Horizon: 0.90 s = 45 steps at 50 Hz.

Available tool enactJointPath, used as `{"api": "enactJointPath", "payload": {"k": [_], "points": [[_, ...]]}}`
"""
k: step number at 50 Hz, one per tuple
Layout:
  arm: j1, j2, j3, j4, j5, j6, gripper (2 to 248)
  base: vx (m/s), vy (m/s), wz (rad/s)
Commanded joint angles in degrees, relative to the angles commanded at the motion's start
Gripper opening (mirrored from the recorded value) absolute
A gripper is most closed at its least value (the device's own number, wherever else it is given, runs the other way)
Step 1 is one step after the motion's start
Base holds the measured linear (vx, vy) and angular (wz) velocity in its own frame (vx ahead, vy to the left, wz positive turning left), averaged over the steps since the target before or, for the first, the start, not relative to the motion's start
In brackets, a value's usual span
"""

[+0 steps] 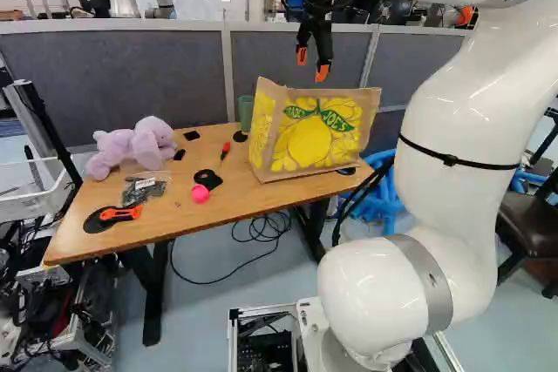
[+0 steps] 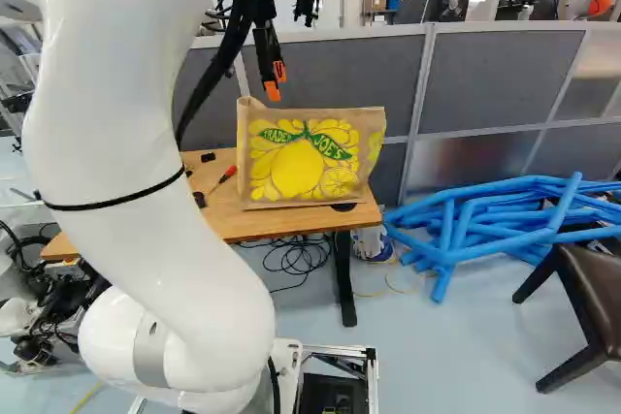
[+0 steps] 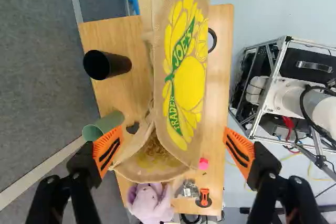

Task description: Pick up the bag on the ground and place it on the table

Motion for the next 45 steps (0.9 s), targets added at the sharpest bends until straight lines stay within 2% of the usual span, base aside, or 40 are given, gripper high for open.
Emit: {"api": "enactJointPath", "payload": {"k": [22, 45], "points": [[0.00, 0.00, 0.00, 0.00, 0.00, 0.00, 247, -0.012, 0.000, 0.001], [0.00, 0.00, 0.00, 0.00, 0.00, 0.00, 247, -0.109, 0.001, 0.008]]}}
